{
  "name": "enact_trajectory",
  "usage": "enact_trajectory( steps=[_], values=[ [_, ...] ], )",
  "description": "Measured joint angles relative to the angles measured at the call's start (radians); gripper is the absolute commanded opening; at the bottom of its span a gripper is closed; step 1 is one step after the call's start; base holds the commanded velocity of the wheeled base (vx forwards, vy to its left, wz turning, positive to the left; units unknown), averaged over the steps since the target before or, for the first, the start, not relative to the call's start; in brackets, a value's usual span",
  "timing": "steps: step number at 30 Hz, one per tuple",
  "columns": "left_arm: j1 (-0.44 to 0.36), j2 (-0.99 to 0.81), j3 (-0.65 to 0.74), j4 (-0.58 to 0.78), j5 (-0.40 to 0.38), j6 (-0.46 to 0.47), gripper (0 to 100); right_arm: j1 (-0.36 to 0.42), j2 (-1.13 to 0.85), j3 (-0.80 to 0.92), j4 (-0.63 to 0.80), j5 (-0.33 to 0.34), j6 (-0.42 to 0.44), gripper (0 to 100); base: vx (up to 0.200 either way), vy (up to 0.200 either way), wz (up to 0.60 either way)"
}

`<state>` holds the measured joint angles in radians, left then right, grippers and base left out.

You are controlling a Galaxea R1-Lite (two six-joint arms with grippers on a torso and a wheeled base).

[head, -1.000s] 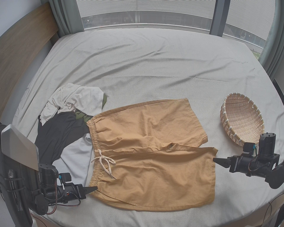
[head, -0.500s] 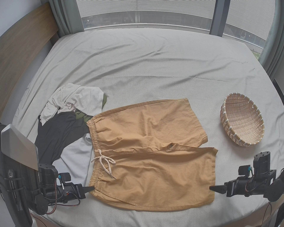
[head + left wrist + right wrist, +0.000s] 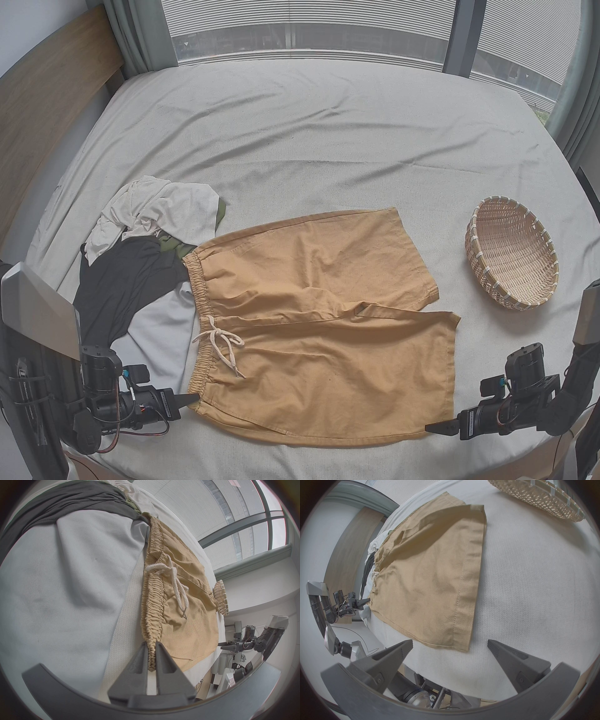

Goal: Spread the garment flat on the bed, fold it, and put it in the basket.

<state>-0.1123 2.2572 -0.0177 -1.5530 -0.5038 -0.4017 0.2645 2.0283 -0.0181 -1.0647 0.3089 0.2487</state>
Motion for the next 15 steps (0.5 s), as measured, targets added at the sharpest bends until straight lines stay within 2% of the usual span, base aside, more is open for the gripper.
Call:
enact_trajectory(
  steps=[2, 3, 15],
  values=[
    [0.0, 0.0, 0.0, 0.0, 0.0, 0.0, 0, 0.002, 0.032, 0.0, -0.031, 0.0, 0.001, 100, 0.0, 0.0, 0.0],
    [0.0, 0.0, 0.0, 0.0, 0.0, 0.0, 0, 0.002, 0.051, 0.0, -0.051, 0.0, 0.002, 0, 0.0, 0.0, 0.0],
    [0.0, -0.002, 0.0, 0.0, 0.001, 0.0, 0, 0.021, 0.136, 0.0, -0.1, -0.003, 0.015, 0, 0.0, 0.0, 0.0]
  ],
)
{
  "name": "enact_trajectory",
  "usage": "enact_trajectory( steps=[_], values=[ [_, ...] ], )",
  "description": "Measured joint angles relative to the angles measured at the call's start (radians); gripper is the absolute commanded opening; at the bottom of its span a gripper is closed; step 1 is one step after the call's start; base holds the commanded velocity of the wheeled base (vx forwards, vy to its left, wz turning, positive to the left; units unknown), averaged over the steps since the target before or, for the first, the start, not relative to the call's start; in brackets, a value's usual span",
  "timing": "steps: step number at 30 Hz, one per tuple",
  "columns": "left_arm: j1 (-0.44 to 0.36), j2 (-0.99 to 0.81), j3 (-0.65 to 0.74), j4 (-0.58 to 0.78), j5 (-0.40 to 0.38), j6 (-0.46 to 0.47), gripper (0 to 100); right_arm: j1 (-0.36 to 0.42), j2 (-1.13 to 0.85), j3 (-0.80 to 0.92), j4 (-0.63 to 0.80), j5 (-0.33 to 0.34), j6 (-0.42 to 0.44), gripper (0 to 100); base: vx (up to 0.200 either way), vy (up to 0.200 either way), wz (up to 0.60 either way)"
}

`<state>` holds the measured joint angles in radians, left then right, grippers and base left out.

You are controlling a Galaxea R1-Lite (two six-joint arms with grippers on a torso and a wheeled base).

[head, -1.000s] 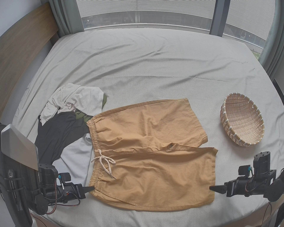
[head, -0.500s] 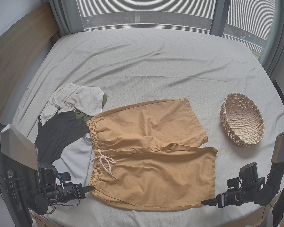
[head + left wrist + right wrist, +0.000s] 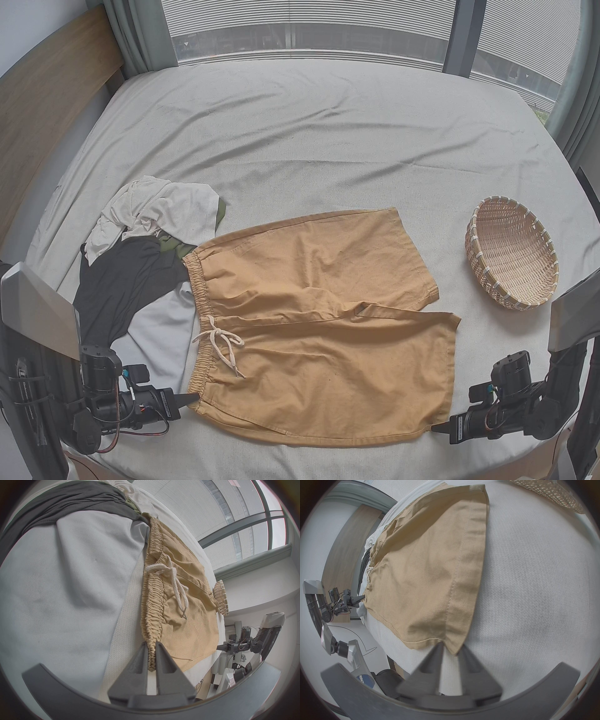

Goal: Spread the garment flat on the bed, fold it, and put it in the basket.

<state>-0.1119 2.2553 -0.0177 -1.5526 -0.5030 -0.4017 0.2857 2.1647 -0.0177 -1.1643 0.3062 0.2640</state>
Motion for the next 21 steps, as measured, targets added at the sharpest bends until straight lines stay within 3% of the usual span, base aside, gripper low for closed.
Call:
enact_trajectory(
  steps=[8, 15, 21],
  values=[
    [0.0, -0.017, 0.0, 0.0, -0.005, -0.009, 0, -0.005, -0.052, 0.0, 0.06, -0.001, 0.002, 0, 0.0, 0.0, 0.0],
    [0.0, -0.061, 0.0, 0.005, -0.009, -0.058, 0, 0.001, -0.18, 0.0, 0.227, -0.002, -0.01, 0, 0.0, 0.0, 0.0],
    [0.0, -0.079, 0.0, 0.111, -0.007, -0.038, 0, 0.011, -0.251, 0.0, 0.316, -0.008, -0.023, 0, 0.0, 0.0, 0.0]
  ],
)
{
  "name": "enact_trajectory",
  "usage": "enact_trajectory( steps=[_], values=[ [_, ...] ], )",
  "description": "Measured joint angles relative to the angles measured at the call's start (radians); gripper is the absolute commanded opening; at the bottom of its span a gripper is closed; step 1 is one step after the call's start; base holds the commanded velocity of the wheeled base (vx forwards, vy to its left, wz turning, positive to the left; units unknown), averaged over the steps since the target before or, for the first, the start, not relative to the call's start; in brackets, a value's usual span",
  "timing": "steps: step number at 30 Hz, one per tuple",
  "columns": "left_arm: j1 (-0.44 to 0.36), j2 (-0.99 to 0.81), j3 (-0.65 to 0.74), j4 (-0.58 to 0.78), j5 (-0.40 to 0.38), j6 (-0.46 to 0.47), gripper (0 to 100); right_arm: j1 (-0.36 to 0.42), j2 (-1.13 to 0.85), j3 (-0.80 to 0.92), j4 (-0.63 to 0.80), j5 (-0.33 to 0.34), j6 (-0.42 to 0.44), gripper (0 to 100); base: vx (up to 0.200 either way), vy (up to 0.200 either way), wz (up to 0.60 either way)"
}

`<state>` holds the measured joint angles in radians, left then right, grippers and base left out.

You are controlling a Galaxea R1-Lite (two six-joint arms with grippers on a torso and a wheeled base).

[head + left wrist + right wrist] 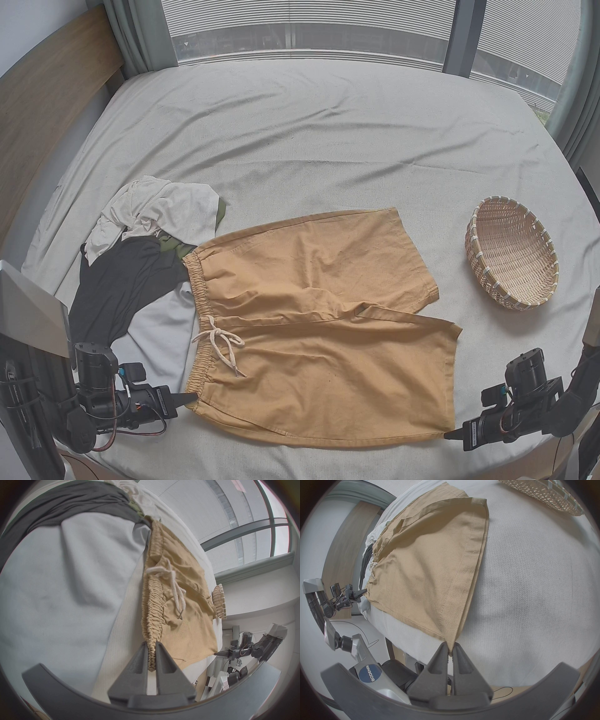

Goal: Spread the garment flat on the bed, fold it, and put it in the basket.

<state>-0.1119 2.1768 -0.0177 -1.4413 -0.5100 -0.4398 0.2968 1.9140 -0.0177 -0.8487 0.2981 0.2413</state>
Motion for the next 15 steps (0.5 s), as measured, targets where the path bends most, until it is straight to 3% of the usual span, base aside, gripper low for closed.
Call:
enact_trajectory(
  steps=[6, 15],
  values=[
    [0.027, -0.01, 0.0, 0.087, -0.005, 0.083, 0, 0.03, -0.025, 0.0, 0.029, -0.001, -0.005, 0, 0.0, 0.0, 0.0],
    [0.047, -0.061, 0.0, 0.194, -0.048, 0.112, 0, 0.063, -0.068, 0.0, 0.106, -0.002, -0.006, 0, 0.0, 0.0, 0.0]
  ],
)
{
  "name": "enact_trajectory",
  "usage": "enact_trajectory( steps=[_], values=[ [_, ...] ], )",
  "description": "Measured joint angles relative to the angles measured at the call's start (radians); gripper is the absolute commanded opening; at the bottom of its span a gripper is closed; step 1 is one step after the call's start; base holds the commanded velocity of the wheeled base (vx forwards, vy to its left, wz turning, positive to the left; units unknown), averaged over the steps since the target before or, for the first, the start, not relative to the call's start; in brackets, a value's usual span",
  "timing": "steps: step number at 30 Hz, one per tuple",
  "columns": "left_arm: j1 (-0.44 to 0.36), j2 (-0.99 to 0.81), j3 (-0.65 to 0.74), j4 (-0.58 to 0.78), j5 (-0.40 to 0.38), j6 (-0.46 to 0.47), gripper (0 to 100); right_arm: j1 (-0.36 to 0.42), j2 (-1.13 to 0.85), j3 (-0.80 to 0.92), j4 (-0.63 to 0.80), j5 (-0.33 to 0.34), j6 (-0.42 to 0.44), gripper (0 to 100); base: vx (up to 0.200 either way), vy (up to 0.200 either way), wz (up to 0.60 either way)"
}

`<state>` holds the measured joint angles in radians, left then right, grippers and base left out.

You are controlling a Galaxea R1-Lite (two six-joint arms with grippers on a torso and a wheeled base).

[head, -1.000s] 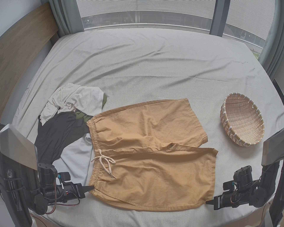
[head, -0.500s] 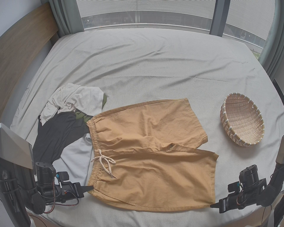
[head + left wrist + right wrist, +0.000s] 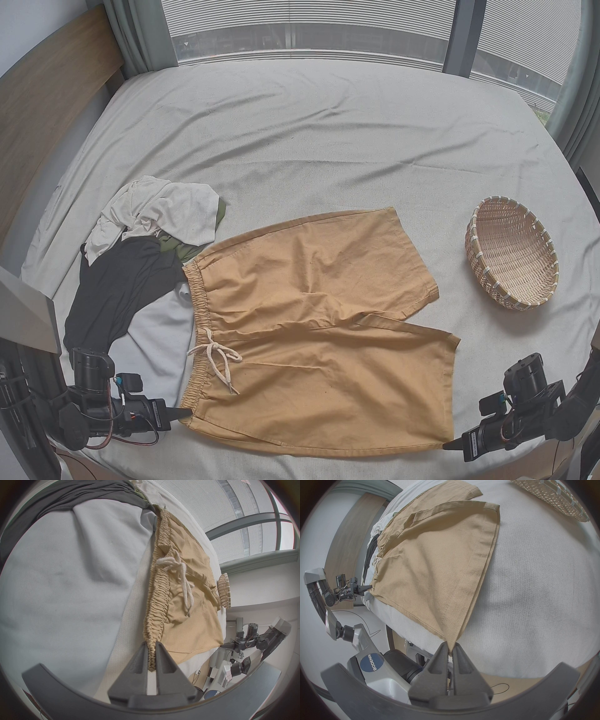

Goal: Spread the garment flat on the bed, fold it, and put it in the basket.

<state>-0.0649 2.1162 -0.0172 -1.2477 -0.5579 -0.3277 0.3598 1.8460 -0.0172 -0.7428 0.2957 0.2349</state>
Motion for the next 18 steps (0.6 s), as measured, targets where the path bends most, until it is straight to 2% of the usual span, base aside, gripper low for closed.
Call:
enact_trajectory(
  steps=[6, 13, 18],
  values=[
    [0.018, -0.025, 0.0, -0.024, -0.017, 0.007, 0, -0.001, -0.058, 0.0, 0.0, 0.0, 0.001, 0, 0.0, 0.0, 0.0],
    [0.03, -0.039, 0.0, -0.15, -0.018, 0.004, 0, -0.011, -0.174, -0.007, -0.001, 0.003, 0.008, 0, 0.0, 0.0, 0.0],
    [0.028, -0.072, 0.0, -0.252, -0.018, -0.065, 0, -0.04, -0.246, -0.066, 0.001, 0.012, 0.013, 0, 0.0, 0.0, 0.0]
  ],
)
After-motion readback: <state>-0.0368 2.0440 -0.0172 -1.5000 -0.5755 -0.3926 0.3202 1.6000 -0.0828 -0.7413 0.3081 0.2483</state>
